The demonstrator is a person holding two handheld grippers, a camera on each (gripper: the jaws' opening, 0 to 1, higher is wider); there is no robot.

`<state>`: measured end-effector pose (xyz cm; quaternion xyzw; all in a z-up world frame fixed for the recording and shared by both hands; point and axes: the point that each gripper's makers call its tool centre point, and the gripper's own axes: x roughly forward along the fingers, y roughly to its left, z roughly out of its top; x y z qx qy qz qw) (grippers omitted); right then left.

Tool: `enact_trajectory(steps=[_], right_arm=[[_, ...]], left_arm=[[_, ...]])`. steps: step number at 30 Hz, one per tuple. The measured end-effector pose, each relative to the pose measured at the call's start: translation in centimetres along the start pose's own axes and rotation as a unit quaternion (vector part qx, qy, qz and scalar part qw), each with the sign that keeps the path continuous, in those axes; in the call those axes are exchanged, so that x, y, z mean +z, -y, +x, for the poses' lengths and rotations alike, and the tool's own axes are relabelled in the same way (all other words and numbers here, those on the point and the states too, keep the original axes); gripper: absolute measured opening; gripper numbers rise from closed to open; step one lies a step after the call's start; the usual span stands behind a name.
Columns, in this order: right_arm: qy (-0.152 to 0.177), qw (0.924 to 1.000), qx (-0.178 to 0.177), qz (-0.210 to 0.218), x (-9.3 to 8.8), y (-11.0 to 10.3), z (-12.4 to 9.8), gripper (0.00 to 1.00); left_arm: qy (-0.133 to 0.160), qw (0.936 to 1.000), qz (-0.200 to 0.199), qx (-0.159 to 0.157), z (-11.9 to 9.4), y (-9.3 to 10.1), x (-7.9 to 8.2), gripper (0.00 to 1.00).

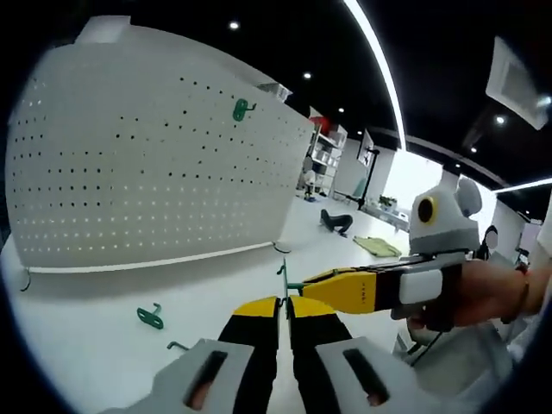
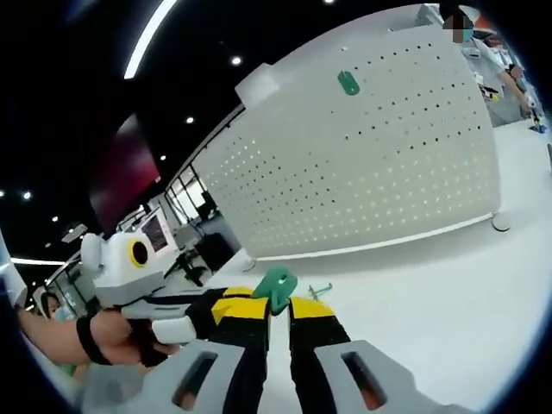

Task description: Insert the hook assembly into the mounting plate slot until the hook locks in place.

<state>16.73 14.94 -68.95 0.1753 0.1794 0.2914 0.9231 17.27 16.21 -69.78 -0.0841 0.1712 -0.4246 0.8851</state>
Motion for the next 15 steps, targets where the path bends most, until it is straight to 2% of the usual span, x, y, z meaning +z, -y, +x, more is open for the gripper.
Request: enact_trajectory(steps=[9, 12, 15], right_arm=[[-0.005, 0.9995, 0.011, 0.029, 0.3, -2.3, 0.0, 0.04], [0.003, 0.9990, 0.015, 0.042, 0.6, -3.1, 0.1, 0.04], [0.005, 0.9990, 0.016, 0.042, 0.7, -3.9, 0.3, 0.04]], left_arm=[[0.034, 0.9993, 0.009, -0.009, -2.1, -0.1, 0.9, 0.04], [0.048, 0.9987, 0.015, -0.012, -2.8, -0.1, 1.2, 0.04], [0.056, 0.9977, 0.035, -0.012, -3.4, -0.2, 1.7, 0.04]])
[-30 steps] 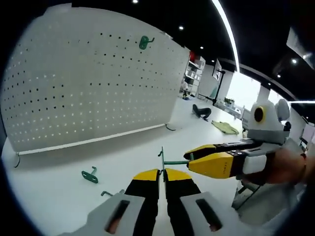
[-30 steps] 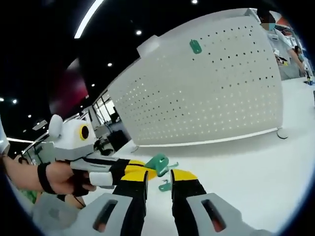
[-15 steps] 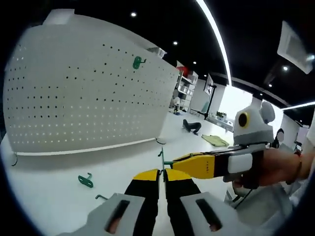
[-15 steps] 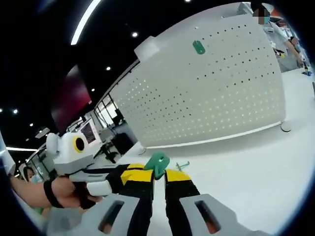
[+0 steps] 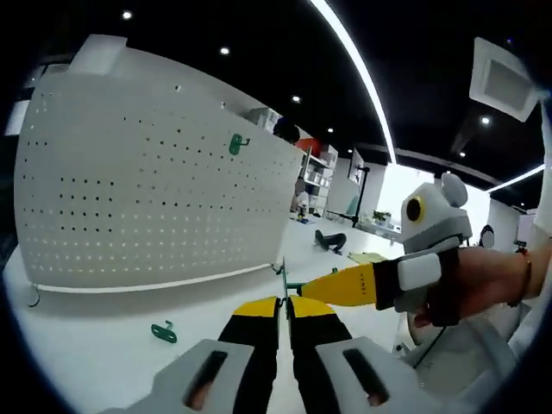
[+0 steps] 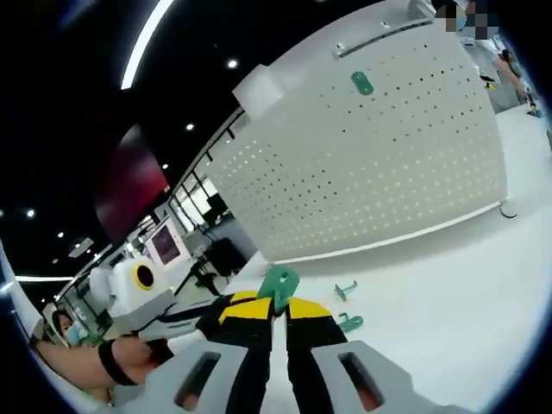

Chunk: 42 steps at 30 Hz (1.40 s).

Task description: Insert the hook assembly into the mounting plate slot until the hook locks in place.

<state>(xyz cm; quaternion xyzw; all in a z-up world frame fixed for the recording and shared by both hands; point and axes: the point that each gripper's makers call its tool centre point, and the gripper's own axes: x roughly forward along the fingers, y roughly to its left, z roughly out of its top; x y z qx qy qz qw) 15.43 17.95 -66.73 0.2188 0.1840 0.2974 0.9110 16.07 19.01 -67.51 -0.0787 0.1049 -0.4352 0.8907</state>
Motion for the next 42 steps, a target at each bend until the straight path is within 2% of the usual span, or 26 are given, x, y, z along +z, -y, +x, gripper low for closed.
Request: enact_trajectory(steps=[2, 4, 7, 12, 15, 19, 24, 27, 28, 29, 33, 42], right_arm=[[0.000, 1.0000, 0.001, 0.003, 0.0, -0.5, 0.2, 0.04], [0.005, 0.9998, 0.003, 0.018, 0.2, -0.8, 0.3, 0.04], [0.004, 0.9991, 0.009, 0.041, 0.0, -1.8, 0.6, 0.03], [0.003, 0.9994, 0.006, 0.033, -0.2, -3.2, 1.1, 0.02], [-0.011, 0.9994, -0.002, 0.032, -0.6, -3.6, 1.3, 0.02], [-0.010, 0.9998, -0.004, 0.014, -0.3, -4.3, 1.4, 0.02], [-0.015, 0.9998, -0.012, 0.007, 0.1, -4.4, 1.3, 0.01], [-0.005, 0.9998, -0.019, -0.007, 0.6, -4.4, 1.2, 0.01], [0.003, 0.9996, -0.024, -0.014, 0.9, -4.3, 1.1, 0.01], [0.016, 0.9991, -0.031, -0.022, 1.4, -4.1, 1.0, 0.01], [0.029, 0.9987, -0.036, -0.021, 2.5, -3.4, 0.6, 0.01], [0.038, 0.9969, -0.050, -0.047, 3.8, -2.0, 0.3, 0.01]], left_arm=[[0.003, 1.0000, 0.001, -0.002, -0.4, -0.2, 0.2, 0.04], [0.009, 0.9997, 0.020, -0.008, -0.8, -0.3, 0.5, 0.04], [0.017, 0.9995, 0.023, -0.014, -1.5, -0.2, 0.7, 0.04], [0.027, 0.9992, 0.027, -0.013, -2.6, -0.6, 0.8, 0.04], [0.019, 0.9990, 0.037, -0.017, -3.0, -0.7, 0.7, 0.04], [0.030, 0.9985, 0.041, -0.020, -3.4, -0.9, 1.3, 0.04], [0.033, 0.9980, 0.045, -0.029, -3.4, -0.9, 1.6, 0.05], [0.035, 0.9981, 0.040, -0.031, -3.2, -0.8, 2.0, 0.05], [0.034, 0.9985, 0.027, -0.033, -3.1, -0.8, 2.1, 0.05], [0.031, 0.9985, 0.030, -0.033, -3.0, -0.8, 2.1, 0.06], [0.018, 0.9985, 0.040, -0.032, -2.9, -0.8, 1.9, 0.09], [0.024, 0.9987, 0.032, -0.031, -3.0, -0.4, 2.0, 0.12]])
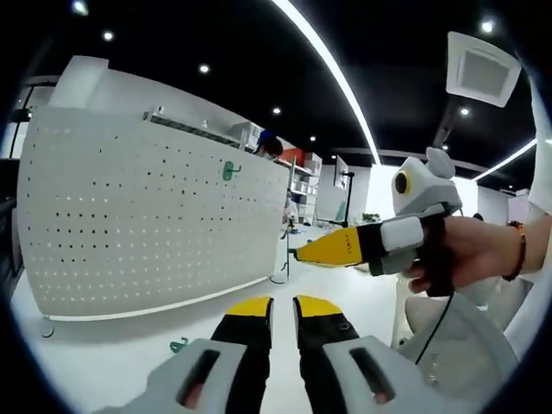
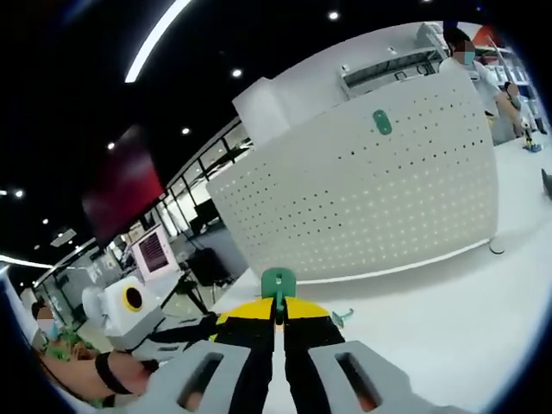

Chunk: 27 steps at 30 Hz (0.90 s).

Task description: Insert the hook assembly into the mounting plate slot until the hook locks in place.

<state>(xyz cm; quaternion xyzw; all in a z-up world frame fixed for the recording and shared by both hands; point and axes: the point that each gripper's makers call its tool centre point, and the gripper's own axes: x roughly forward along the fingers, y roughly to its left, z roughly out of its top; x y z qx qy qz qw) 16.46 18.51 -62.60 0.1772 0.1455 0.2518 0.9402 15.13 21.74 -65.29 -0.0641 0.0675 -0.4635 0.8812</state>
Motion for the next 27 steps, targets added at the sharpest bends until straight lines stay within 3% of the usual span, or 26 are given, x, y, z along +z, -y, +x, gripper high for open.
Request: enact_trajectory(steps=[13, 17, 27], right_arm=[[0.021, 0.9987, -0.016, -0.043, 1.9, 1.4, 0.5, 0.01], [0.026, 0.9958, -0.038, -0.080, 2.6, 2.3, 0.5, 0.01], [0.047, 0.9943, -0.050, -0.081, 4.7, 2.5, 0.9, 0.01]], left_arm=[[-0.017, 0.9998, 0.012, 0.008, -1.0, 0.9, -0.3, 0.23], [-0.018, 0.9997, 0.017, 0.008, -1.3, 1.3, -0.2, 0.27], [-0.025, 0.9988, 0.041, 0.007, -2.2, 1.5, 0.0, 0.35]])
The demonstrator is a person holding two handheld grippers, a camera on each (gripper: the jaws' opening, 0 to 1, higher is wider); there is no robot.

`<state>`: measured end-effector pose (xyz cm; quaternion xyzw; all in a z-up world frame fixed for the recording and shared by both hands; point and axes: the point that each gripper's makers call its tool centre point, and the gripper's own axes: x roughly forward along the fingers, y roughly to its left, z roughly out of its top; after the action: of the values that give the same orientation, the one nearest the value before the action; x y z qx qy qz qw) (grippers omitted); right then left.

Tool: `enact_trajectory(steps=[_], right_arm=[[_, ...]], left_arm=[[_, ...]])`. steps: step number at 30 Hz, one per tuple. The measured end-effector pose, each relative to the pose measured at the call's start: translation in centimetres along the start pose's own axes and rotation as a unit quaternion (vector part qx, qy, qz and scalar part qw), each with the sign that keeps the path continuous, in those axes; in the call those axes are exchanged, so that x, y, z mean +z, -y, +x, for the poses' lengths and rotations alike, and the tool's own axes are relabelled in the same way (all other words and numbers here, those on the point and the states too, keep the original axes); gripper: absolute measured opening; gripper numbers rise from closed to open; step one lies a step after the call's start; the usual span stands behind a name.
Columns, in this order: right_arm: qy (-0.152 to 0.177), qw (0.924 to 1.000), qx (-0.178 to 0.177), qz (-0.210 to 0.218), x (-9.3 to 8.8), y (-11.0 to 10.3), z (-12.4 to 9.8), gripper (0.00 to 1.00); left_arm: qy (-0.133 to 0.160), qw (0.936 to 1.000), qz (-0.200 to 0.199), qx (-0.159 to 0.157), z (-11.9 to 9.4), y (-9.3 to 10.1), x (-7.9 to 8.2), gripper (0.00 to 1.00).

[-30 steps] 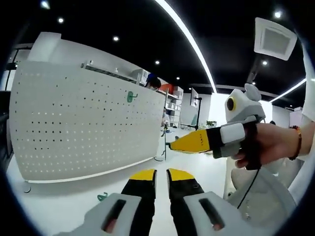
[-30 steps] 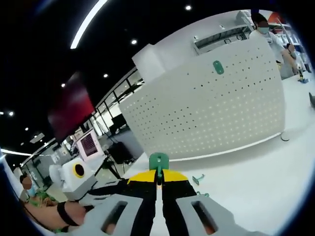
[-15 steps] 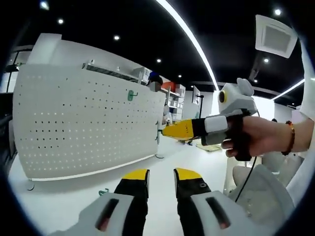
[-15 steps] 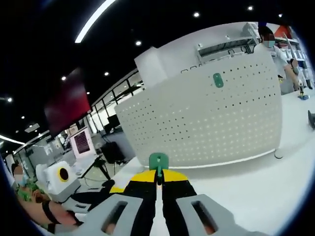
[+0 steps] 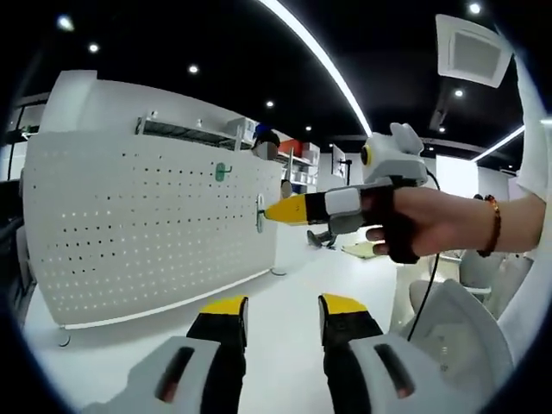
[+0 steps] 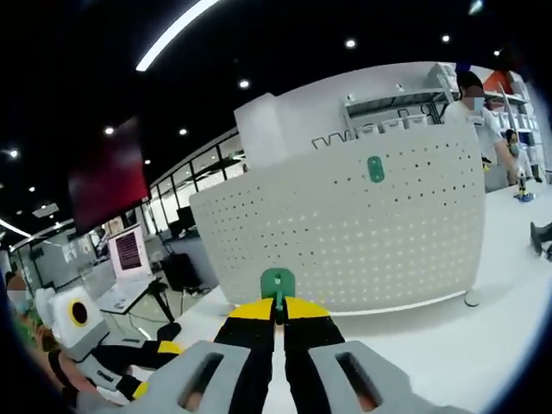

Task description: Insert the hook assembly into the mounting plate slot until the hook locks in place.

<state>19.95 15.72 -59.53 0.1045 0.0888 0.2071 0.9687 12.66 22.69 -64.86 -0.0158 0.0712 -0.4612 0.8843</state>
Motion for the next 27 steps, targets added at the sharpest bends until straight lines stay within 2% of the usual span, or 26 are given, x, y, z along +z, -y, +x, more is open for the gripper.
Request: enact_trajectory(steps=[6, 8, 12, 13, 19, 22, 27], right_arm=[[0.007, 0.9999, -0.007, -0.010, 1.3, 0.2, 0.6, 0.01], [0.007, 0.9995, -0.014, -0.026, 1.6, 0.5, 0.8, 0.01], [0.006, 0.9996, -0.019, -0.020, 2.0, 0.7, 1.4, 0.01], [0.009, 0.9990, -0.026, -0.036, 2.3, 0.8, 1.5, 0.01], [0.019, 0.9990, -0.028, -0.028, 3.5, 1.0, 2.4, 0.01], [0.024, 0.9983, -0.036, -0.040, 4.1, 1.2, 2.8, 0.01], [0.031, 0.9974, -0.046, -0.047, 5.0, 1.9, 3.6, 0.01]], left_arm=[[-0.003, 0.9999, -0.002, 0.013, -0.9, -0.8, -0.2, 0.38], [-0.001, 0.9999, 0.002, 0.012, -1.2, -0.8, -0.1, 0.39], [0.007, 0.9998, 0.003, 0.019, -1.6, -1.1, 0.3, 0.44], [0.006, 0.9998, 0.004, 0.020, -1.6, -1.2, 0.2, 0.44], [-0.004, 0.9998, 0.012, 0.015, -1.9, -1.1, -0.2, 0.45], [-0.004, 0.9998, 0.010, 0.014, -1.9, -1.1, -0.4, 0.46], [-0.003, 1.0000, 0.008, 0.006, -1.6, -0.9, -0.6, 0.52]])
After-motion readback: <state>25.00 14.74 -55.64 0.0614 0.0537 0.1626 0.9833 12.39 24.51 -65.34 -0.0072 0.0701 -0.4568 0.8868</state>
